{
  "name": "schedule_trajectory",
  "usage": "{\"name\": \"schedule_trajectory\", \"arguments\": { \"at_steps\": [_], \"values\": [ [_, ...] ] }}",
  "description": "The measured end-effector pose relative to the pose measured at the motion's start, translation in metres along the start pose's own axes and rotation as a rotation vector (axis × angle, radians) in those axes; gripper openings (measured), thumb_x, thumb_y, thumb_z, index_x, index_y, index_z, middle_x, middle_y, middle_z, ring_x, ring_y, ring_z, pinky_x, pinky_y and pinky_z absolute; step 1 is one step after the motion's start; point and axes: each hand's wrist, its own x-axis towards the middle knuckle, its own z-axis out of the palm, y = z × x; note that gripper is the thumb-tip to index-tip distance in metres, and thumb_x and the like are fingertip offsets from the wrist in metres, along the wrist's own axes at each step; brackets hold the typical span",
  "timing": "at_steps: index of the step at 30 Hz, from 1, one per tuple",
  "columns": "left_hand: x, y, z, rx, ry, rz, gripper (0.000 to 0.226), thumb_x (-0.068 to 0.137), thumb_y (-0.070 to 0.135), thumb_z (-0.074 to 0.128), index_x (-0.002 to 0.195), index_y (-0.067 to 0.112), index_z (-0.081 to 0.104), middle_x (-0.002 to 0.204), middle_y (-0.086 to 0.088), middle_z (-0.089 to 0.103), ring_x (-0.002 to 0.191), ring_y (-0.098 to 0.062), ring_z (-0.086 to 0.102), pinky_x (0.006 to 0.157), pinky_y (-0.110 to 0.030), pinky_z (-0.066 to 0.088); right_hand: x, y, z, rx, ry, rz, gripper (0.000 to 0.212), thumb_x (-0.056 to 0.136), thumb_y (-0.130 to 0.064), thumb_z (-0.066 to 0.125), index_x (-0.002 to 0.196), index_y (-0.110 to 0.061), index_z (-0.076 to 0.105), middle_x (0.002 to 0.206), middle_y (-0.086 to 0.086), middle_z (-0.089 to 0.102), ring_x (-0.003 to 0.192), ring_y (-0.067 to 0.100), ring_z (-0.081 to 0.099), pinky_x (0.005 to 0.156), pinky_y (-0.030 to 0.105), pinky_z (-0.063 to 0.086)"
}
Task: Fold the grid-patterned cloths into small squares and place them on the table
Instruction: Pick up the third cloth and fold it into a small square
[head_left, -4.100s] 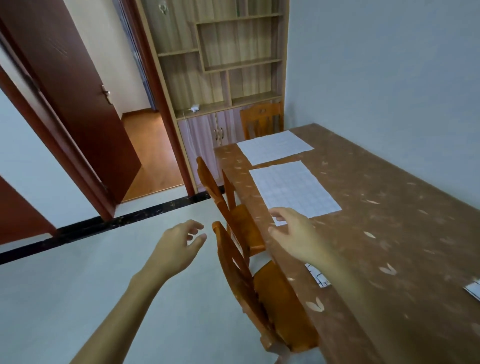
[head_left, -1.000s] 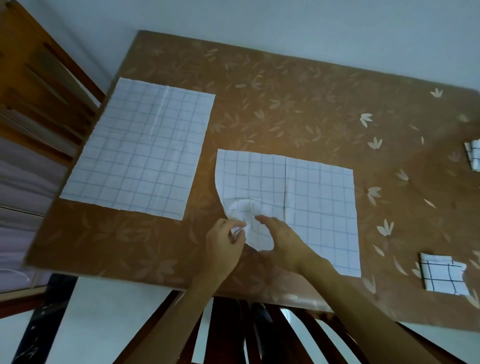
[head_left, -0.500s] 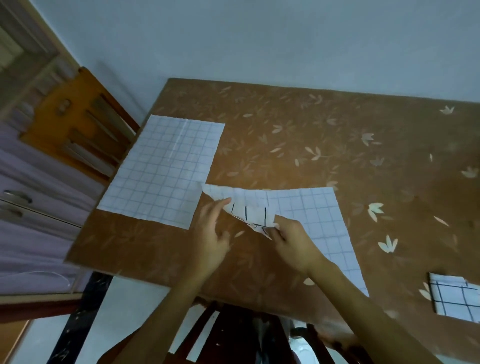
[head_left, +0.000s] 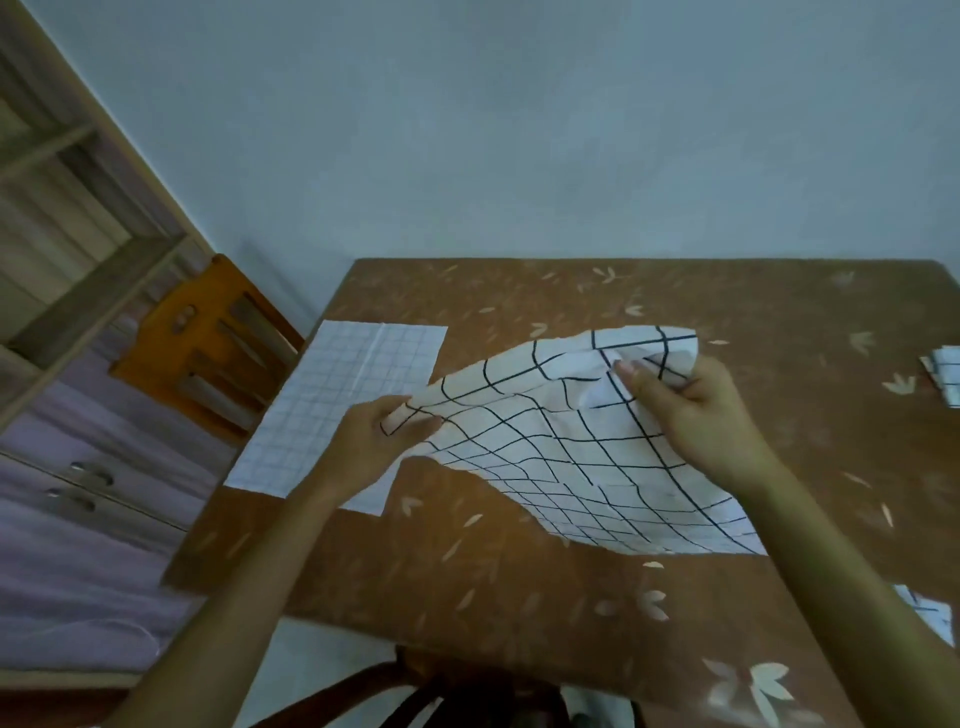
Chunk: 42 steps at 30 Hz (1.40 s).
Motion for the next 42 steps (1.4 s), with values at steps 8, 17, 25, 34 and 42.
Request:
{"name": "schedule_trajectory", "arguments": {
  "at_steps": [8, 17, 25, 34, 42],
  "values": [
    [-0.02, 0.06, -0.063, -0.368, 0.22, 0.077, 0.021, 0.095, 0.029, 0.066, 0.11, 0.018, 0.074, 0.11, -0.005, 0.077, 0.102, -0.019, 0.073, 0.087, -0.036, 0.06, 0.033, -0.054, -0.009, 0.055, 0.102, -0.101, 0.021, 0.1, -0.014, 0.057, 0.099, -0.028, 0.072, 0.078, -0.022, 0.073, 0.076, -0.005, 0.065, 0.072, 0.012, 0.051],
    [-0.015, 0.055, -0.053, -0.107, 0.049, -0.046, 0.034, 0.096, 0.026, 0.065, 0.07, 0.028, 0.044, 0.063, 0.007, 0.056, 0.052, 0.007, 0.054, 0.063, -0.01, 0.043, 0.093, -0.132, 0.017, 0.166, 0.27, -0.147, 0.017, 0.1, -0.017, 0.059, 0.094, -0.026, 0.073, 0.085, -0.017, 0.078, 0.089, 0.001, 0.073, 0.078, 0.018, 0.057],
    [-0.004, 0.074, -0.069, -0.772, 0.136, 0.019, 0.024, 0.099, 0.023, 0.061, 0.118, 0.012, 0.07, 0.11, -0.007, 0.078, 0.104, -0.022, 0.074, 0.088, -0.038, 0.06, 0.09, -0.122, 0.011, -0.076, 0.238, 0.233, 0.101, 0.079, -0.082, 0.051, 0.155, -0.018, 0.029, 0.157, -0.006, 0.038, 0.145, 0.021, 0.038, 0.119, 0.044, 0.03],
    [-0.002, 0.07, -0.116, -0.894, 0.214, 0.059, 0.034, 0.101, 0.026, 0.057, 0.13, 0.008, 0.062, 0.122, -0.01, 0.073, 0.116, -0.023, 0.068, 0.107, -0.045, 0.048, 0.038, -0.078, 0.06, 0.105, -0.088, 0.269, 0.089, 0.077, -0.013, 0.085, 0.147, -0.027, 0.033, 0.091, 0.011, 0.074, 0.088, 0.025, 0.075, 0.075, 0.025, 0.059],
    [-0.021, 0.074, -0.129, -1.033, 0.203, 0.053, 0.042, 0.1, 0.034, 0.056, 0.134, 0.01, 0.058, 0.125, -0.011, 0.071, 0.12, -0.027, 0.066, 0.106, -0.046, 0.048, 0.014, -0.045, 0.12, 0.164, -0.096, 0.228, 0.107, 0.073, -0.03, 0.088, 0.15, -0.056, 0.017, 0.074, 0.019, 0.055, 0.075, 0.03, 0.064, 0.076, 0.025, 0.056]
  ]
}}
